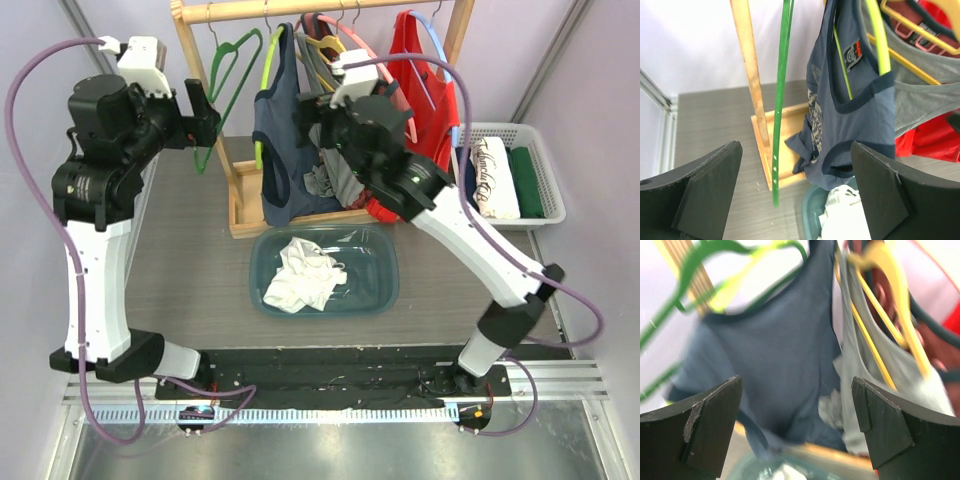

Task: Remove the tank top from the hanger
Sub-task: Place the hanger at the clothesline, then pick up the hanger from the clothesline.

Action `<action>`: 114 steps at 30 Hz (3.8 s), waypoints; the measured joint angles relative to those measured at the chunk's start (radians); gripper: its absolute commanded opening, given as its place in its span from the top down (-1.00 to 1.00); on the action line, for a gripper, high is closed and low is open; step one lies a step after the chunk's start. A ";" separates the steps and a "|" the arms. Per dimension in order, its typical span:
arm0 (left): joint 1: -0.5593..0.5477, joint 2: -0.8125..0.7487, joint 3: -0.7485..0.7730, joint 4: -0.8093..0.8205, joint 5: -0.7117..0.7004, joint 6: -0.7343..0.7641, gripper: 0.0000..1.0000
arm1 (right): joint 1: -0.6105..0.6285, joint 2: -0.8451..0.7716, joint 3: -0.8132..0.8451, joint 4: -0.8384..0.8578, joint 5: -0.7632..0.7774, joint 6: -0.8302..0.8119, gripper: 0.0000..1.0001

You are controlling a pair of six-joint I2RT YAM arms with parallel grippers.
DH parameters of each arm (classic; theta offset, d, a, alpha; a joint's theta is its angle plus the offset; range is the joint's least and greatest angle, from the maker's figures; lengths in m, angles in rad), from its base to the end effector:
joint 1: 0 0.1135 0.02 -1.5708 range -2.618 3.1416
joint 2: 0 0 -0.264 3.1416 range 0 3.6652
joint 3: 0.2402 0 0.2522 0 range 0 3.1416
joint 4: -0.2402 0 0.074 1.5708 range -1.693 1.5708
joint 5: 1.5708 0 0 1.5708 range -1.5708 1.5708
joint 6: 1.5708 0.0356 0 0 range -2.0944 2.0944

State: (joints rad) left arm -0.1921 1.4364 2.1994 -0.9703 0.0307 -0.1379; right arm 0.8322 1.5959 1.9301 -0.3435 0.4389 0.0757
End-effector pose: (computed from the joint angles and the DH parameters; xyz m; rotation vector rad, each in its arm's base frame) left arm 0.2231 -0.0445 0.5652 0.0706 1.7843 -0.2651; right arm 0.2432 0.2446 0.5135 -0.2547 1.5704 0.3635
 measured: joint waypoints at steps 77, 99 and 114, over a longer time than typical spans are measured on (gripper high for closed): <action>0.001 -0.202 -0.210 0.039 -0.165 0.068 -0.93 | 0.019 0.327 0.295 0.102 0.201 -0.042 0.98; 0.001 -0.203 -0.211 0.039 -0.162 0.069 -0.90 | -0.012 0.308 0.255 0.209 -0.072 -0.186 0.97; 0.001 -0.204 -0.225 0.039 -0.161 0.069 -0.89 | -0.017 0.007 -0.121 0.359 -0.071 -0.197 0.97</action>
State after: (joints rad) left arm -0.1913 1.2327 1.9743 -0.9310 -0.1307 -0.0685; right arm 0.8150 1.6028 1.8091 0.0154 0.3676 -0.1215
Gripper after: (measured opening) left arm 0.946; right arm 0.207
